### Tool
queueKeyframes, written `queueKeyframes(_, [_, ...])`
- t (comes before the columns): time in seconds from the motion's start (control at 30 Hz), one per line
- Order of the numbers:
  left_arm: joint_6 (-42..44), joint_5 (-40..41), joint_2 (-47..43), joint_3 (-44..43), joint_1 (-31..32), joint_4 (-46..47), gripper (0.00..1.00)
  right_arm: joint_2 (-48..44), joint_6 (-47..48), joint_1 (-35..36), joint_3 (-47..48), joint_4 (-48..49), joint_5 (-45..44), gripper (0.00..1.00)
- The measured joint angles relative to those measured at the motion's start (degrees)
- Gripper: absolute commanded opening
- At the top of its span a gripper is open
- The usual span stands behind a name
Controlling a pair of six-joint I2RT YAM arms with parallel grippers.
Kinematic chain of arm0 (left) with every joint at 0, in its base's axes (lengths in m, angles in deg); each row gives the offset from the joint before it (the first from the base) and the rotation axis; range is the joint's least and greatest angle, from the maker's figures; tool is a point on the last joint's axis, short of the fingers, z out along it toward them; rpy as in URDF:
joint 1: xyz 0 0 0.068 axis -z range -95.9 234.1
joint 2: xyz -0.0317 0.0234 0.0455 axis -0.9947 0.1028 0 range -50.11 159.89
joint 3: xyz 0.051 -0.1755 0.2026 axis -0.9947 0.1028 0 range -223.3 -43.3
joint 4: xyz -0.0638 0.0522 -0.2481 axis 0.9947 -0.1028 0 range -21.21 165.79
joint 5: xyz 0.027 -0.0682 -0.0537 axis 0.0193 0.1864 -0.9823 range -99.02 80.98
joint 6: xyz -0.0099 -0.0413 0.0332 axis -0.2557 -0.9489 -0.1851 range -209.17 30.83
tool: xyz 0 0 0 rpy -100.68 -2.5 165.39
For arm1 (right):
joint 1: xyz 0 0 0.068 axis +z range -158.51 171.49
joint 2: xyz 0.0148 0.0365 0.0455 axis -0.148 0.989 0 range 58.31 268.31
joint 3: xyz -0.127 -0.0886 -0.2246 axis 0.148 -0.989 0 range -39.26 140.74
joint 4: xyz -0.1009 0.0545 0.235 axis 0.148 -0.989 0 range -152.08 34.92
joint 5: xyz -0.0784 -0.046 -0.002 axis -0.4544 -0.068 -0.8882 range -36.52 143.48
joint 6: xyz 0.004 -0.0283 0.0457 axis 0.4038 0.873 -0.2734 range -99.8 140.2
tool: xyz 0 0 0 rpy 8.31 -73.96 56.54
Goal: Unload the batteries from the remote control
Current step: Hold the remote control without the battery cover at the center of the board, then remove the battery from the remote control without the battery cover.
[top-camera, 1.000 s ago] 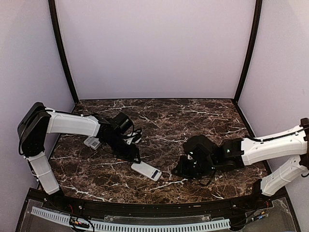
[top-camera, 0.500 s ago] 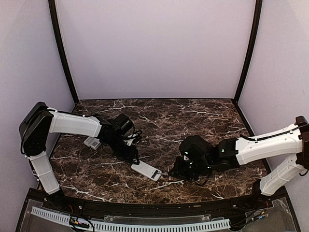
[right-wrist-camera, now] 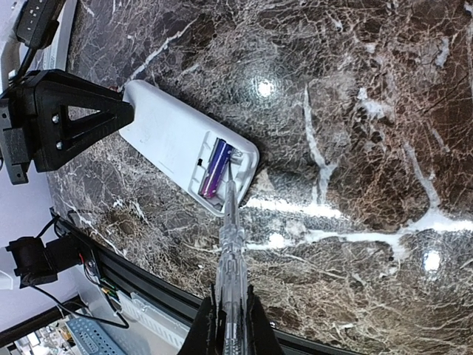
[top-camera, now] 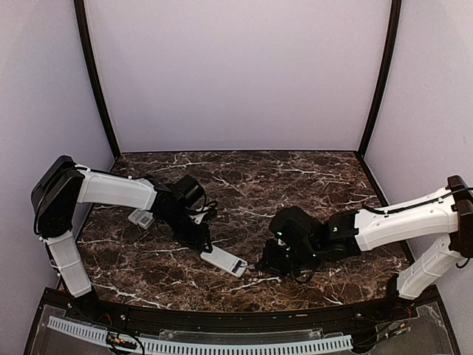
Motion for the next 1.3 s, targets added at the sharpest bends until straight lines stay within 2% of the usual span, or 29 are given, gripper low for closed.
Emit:
queueKeyframes(0.2, [0.0,-0.3,0.1,0.0,-0.2,0.0,0.24,-0.5,-1.4,0.0,-1.5,2.1,0.3,0.0])
queueKeyframes(0.83, [0.0,-0.4,0.3,-0.3,-0.6,-0.3,0.21,-4.3,-3.1,-0.8,-15.8,22.8,1.7,0.0])
queueKeyframes(1.3, [0.0,-0.2,0.6,-0.6,-0.7,-0.4,0.21,-4.0,-1.4,-1.3,-20.0,31.4,1.8,0.0])
